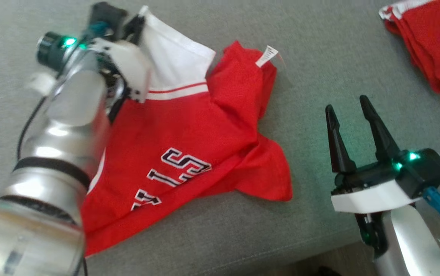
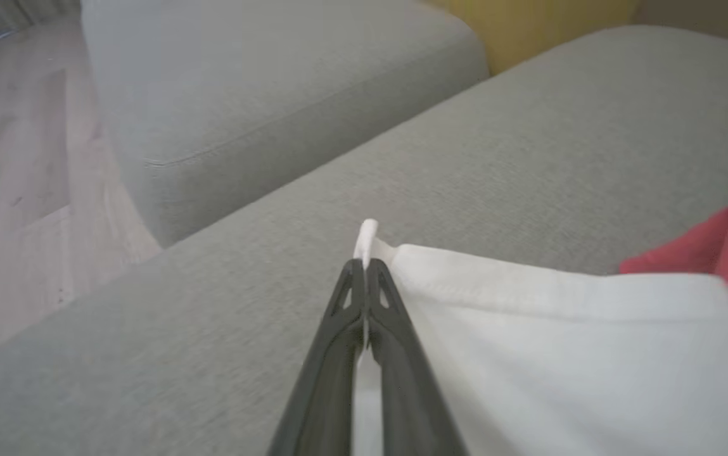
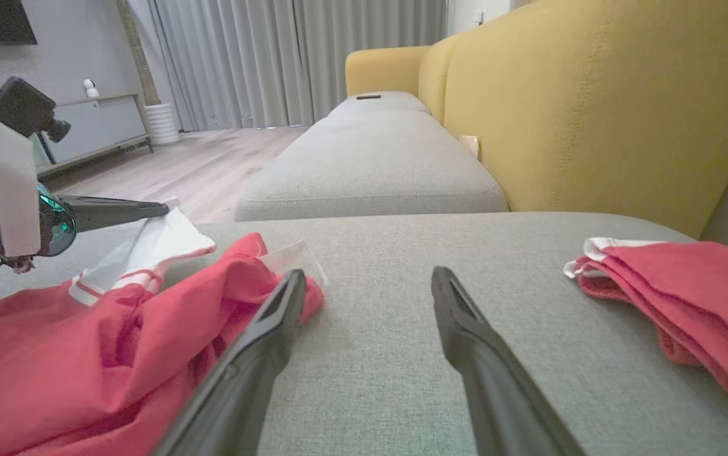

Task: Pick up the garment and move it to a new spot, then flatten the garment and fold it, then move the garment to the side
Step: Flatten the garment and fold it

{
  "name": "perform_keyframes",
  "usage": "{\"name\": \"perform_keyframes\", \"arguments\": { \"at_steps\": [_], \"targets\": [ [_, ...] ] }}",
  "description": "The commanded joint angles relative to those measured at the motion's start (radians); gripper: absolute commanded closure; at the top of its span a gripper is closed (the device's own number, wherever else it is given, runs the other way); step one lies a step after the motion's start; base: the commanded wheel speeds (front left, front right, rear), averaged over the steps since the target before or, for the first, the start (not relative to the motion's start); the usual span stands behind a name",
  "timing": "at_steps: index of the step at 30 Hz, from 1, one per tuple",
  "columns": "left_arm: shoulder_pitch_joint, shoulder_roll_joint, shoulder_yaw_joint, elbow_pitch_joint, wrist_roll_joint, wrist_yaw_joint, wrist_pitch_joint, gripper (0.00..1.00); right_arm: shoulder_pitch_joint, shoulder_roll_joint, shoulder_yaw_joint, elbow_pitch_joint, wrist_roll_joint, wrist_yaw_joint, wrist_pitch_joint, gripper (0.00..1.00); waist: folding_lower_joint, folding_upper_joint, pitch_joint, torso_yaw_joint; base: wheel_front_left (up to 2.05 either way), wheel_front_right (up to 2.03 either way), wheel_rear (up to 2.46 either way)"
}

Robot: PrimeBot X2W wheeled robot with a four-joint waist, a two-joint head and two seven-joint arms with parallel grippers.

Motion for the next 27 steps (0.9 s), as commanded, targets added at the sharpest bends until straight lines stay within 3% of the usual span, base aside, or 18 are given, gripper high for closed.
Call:
{"name": "perform_keyframes", "arguments": {
  "at_steps": [1, 10, 18, 27],
  "targets": [
    [0.008, 0.058, 0.036, -0.038, -0.027, -0.003, -0.018, 1.0, 0.024, -0.007, 0.014, -0.022, -0.008, 0.007, -0.004, 0.0, -0.0001, 0.0, -0.054, 0.042, 0.0, 0.0, 0.0],
    [0.216, 0.16, 0.088, -0.196, -0.103, -0.004, -0.03, 1.0, 0.042, -0.058, 0.017, 0.032, 0.004, 0.007, -0.004, 0.0, -0.0001, 0.0, -0.168, 0.146, 0.0, 0.0, 0.0],
    [0.412, 0.245, 0.122, -0.398, -0.126, 0.052, -0.027, 1.0, 0.009, -0.092, 0.005, 0.142, 0.041, 0.007, -0.004, 0.0, -0.0001, 0.0, -0.227, 0.217, 0.0, 0.0, 0.0],
    [0.524, 0.344, 0.137, -0.571, -0.132, 0.115, 0.06, 1.0, -0.045, -0.102, 0.019, 0.274, 0.053, 0.007, -0.004, 0.0, -0.0001, 0.0, -0.249, 0.25, 0.0, 0.0, 0.0]
  ]
}}
